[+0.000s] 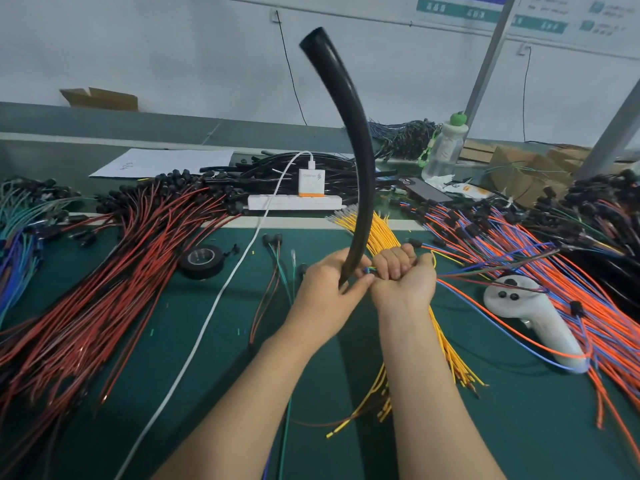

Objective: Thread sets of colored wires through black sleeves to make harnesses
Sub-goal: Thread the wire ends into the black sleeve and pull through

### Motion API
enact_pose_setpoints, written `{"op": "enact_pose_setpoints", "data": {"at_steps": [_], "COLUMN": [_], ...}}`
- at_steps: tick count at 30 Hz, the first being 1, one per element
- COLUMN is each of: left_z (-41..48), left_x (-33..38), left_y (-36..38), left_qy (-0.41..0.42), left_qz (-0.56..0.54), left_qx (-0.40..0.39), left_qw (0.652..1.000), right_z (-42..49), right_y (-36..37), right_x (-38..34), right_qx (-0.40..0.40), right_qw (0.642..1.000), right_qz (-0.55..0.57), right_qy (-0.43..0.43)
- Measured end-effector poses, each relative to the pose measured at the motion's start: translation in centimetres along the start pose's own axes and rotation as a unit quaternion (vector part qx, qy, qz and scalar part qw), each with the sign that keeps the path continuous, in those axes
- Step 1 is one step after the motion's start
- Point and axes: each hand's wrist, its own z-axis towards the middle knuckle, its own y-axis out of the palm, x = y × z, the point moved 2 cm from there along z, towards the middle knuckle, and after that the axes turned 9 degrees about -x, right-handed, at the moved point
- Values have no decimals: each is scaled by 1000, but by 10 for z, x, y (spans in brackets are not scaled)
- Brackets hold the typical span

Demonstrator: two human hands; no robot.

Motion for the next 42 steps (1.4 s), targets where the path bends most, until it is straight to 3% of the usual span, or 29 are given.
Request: {"op": "enact_pose_setpoints", "data": {"at_steps": [5, 11, 20, 26, 32, 36, 42], "left_z": [1, 2, -3, 0, 2, 3, 1], "left_x": [-3, -11, -12, -7, -8, -7, -7], "left_y": [-5, -7, 0, 5, 3, 0, -3], "left_qy": [36, -8, -8, -103, -233, -234, -203], "left_qz": [88, 78, 119, -122, -367, -420, -403], "left_qx": [-22, -35, 47, 67, 5, -13, -40], "left_qw": [995, 996, 992, 985, 901, 877, 892], "right_z": [1, 3, 1, 0, -1, -1, 0], "right_y": [-1, -4, -6, -2, 1, 1, -1], "right_x": [1, 0, 6, 3, 3, 4, 4], "right_qx": [25, 33, 33, 8, -34, -46, -44], "right_qw": [999, 996, 998, 999, 999, 998, 997], "right_qz": [-20, -34, 30, 16, -9, 28, 62], "right_qy": [38, 72, 35, -27, -32, -12, 8]}}
